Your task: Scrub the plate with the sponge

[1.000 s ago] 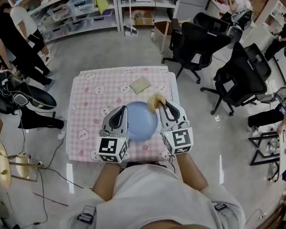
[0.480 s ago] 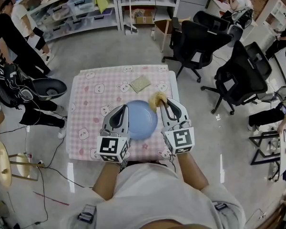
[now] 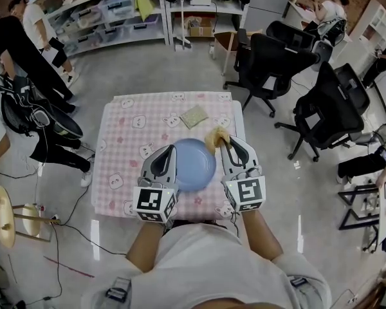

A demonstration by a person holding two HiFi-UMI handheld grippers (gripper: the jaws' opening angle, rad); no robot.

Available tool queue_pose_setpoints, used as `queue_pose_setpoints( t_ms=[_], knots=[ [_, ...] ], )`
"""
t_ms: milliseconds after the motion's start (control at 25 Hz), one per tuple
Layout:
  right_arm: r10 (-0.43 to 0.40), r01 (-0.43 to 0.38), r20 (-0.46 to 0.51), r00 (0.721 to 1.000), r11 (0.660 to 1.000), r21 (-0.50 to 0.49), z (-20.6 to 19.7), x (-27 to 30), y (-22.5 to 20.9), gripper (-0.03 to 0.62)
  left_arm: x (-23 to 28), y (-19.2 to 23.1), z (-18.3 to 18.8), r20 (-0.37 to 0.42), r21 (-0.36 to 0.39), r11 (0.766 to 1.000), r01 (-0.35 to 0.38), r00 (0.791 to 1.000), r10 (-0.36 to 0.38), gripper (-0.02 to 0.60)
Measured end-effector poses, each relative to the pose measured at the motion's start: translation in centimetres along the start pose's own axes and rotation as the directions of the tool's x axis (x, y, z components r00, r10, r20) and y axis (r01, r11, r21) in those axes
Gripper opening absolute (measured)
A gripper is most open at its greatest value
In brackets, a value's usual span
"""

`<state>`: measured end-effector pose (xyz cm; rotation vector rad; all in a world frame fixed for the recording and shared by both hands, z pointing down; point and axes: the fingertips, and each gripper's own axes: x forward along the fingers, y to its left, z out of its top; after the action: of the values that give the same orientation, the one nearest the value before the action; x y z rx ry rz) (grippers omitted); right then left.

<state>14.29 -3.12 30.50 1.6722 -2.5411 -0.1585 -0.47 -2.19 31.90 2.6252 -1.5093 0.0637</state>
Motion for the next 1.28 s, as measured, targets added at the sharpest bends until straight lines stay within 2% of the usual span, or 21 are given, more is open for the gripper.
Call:
queue_pose_setpoints(
  t_ms=[720, 1280],
  knots=[
    [0.022, -0.022, 0.002, 1.000, 1.000, -0.012, 0.5, 0.5, 1.4, 0.044, -0.6, 0.5, 0.0, -0.007, 0.001, 1.000, 0.003, 1.000, -0.003, 0.012],
    [0.006, -0.006, -0.014, 1.000, 0.999, -0.035, 0.5, 0.8, 1.1, 0.043, -0.2, 1.0, -0.3, -0.011, 0.002, 1.000, -0.002, 1.000, 0.002, 0.012]
  ],
)
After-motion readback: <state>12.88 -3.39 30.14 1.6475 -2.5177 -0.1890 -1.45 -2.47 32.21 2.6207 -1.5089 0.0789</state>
